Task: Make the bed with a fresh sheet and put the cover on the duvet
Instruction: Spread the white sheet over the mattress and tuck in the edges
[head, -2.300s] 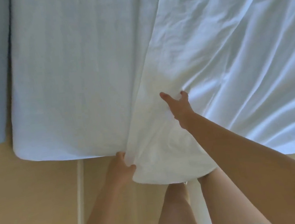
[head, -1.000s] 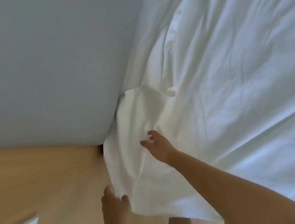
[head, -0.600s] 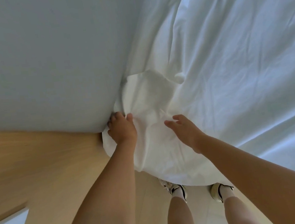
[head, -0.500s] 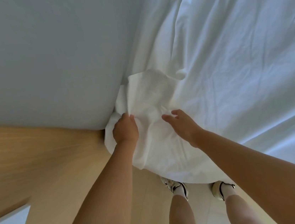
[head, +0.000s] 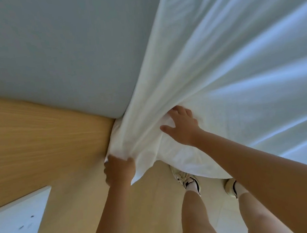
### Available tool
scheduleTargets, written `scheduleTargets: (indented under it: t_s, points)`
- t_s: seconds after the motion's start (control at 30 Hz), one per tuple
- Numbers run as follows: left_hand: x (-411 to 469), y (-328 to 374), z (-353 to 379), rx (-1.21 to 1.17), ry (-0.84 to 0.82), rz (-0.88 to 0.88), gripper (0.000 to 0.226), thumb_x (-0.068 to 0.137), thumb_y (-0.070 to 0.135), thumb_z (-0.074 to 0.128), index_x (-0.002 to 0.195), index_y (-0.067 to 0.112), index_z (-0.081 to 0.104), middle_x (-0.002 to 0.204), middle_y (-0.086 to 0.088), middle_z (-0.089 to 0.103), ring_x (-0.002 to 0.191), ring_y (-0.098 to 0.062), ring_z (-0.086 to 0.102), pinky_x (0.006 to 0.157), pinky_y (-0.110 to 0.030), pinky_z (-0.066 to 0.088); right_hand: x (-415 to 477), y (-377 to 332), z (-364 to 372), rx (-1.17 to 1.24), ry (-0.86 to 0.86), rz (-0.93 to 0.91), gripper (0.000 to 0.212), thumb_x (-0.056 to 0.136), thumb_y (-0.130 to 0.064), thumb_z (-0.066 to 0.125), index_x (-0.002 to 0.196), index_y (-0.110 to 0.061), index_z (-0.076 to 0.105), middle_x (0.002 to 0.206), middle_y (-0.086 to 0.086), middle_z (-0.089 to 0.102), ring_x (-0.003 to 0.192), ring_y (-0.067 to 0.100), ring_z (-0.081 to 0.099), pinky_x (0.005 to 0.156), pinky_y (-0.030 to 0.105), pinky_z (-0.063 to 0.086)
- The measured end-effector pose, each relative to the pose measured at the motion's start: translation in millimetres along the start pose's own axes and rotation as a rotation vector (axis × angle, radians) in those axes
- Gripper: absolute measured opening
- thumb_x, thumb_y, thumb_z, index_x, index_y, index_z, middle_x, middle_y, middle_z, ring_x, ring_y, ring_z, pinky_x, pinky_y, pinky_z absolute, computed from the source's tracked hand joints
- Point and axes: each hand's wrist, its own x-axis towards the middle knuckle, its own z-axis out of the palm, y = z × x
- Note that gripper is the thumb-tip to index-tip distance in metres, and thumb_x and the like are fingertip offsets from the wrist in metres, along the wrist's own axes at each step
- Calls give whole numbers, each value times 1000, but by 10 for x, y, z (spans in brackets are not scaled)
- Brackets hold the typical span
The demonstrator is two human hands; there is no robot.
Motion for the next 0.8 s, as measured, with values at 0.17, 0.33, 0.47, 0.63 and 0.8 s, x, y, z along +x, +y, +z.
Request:
scheduleTargets:
  t_s: [0.17, 0.33, 0.47, 0.63, 0.8]
  points:
    - [-164, 831, 128, 82, 106, 448, 67, 89, 42, 54, 141, 7, 31, 141, -17, 35, 128, -34, 35, 98, -47, 36, -401, 631, -230, -228, 5, -24, 80, 83, -50, 61, 147, -20, 25, 154, 5, 18, 141, 26, 14, 110, 44, 24]
    - [-807, 1094, 657, 401, 97, 1189, 63, 73, 41, 75, 122, 5, 57, 118, -15, 58, 108, -35, 55, 80, -43, 46, -1097, 1440, -392, -560, -103, 24, 92, 63, -46, 80, 142, -19, 42, 148, 18, 35, 135, 36, 35, 107, 49, 31]
    - [-1121, 1088, 1020, 655, 15, 1307, 53, 63, 39, 83, 102, 7, 66, 94, -9, 64, 87, -29, 62, 65, -36, 46, -1232, 1769, -452, -659, 133, -169, 45, 38, -21, 93, 78, -17, 73, 87, 4, 69, 75, 25, 67, 69, 29, 54]
    - [-1121, 1244, 1094, 694, -31, 1316, 9, 89, 19, 61, 88, 12, 65, 87, -4, 62, 88, -27, 59, 67, -33, 38, -1172, 1745, -388, -477, 162, -146, 21, 66, -12, 77, 83, -12, 65, 84, 2, 62, 78, 23, 59, 71, 28, 45]
    - [-1314, 1165, 1112, 953, -677, 1140, 19, 91, 21, 44, 73, 18, 48, 75, -1, 50, 74, -21, 49, 61, -27, 32, -1464, 1861, -248, -264, -91, -109, 19, 102, -27, 29, 87, -15, 30, 63, -6, 34, 66, 24, 42, 61, 32, 30]
